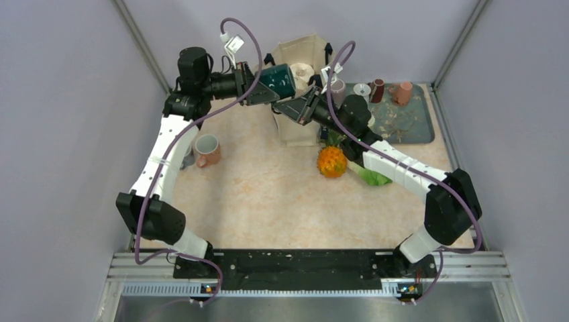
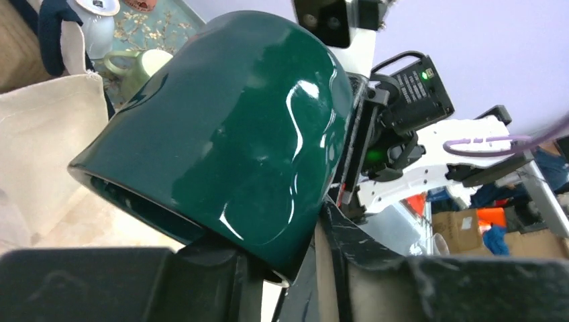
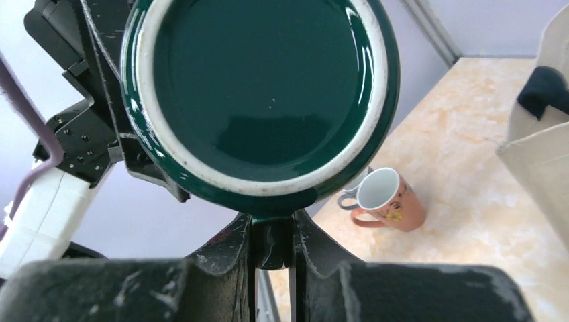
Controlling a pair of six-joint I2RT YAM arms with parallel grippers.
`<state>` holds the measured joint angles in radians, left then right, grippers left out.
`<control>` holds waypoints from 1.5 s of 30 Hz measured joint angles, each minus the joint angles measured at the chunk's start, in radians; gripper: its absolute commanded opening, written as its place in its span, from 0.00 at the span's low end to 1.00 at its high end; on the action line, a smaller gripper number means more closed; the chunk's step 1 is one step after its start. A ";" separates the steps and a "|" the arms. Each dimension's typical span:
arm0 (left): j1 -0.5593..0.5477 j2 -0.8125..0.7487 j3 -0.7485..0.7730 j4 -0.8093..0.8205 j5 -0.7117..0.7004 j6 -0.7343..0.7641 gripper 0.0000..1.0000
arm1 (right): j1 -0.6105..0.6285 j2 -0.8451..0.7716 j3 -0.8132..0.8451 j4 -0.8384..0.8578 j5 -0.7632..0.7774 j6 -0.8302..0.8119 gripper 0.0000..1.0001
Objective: Turn the mug right side up
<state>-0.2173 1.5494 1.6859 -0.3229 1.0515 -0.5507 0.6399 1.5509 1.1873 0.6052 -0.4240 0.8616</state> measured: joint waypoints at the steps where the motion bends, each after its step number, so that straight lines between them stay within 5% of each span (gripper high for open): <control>1: 0.002 0.000 0.003 -0.012 0.011 0.008 0.00 | 0.005 0.005 0.004 0.004 0.003 0.011 0.00; 4: 0.001 -0.001 0.029 -0.029 0.033 0.084 0.00 | 0.007 0.025 0.006 0.016 -0.018 0.087 0.04; 8: -0.004 -0.020 0.044 -0.120 -0.032 0.202 0.00 | 0.013 0.027 0.008 -0.005 -0.021 0.100 0.51; 15: -0.014 -0.026 0.080 -0.424 -0.496 0.506 0.00 | 0.053 -0.003 0.009 -0.212 0.005 -0.133 0.89; 24: 0.117 -0.002 0.090 -0.661 -0.919 0.864 0.00 | 0.053 -0.149 -0.009 -0.377 0.113 -0.338 0.91; 30: 0.298 0.268 0.311 -0.752 -1.063 1.014 0.00 | 0.053 -0.193 -0.037 -0.439 0.174 -0.425 0.91; 36: 0.349 0.555 0.524 -0.782 -1.143 1.082 0.00 | 0.053 -0.194 -0.047 -0.498 0.213 -0.479 0.91; 45: 0.349 0.709 0.572 -0.785 -1.127 1.099 0.00 | 0.053 -0.195 -0.073 -0.524 0.239 -0.491 0.91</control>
<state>0.1314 2.2581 2.2578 -1.1080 -0.0753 0.5484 0.6930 1.3556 1.1141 0.0814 -0.1852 0.3706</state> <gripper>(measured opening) 0.114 0.912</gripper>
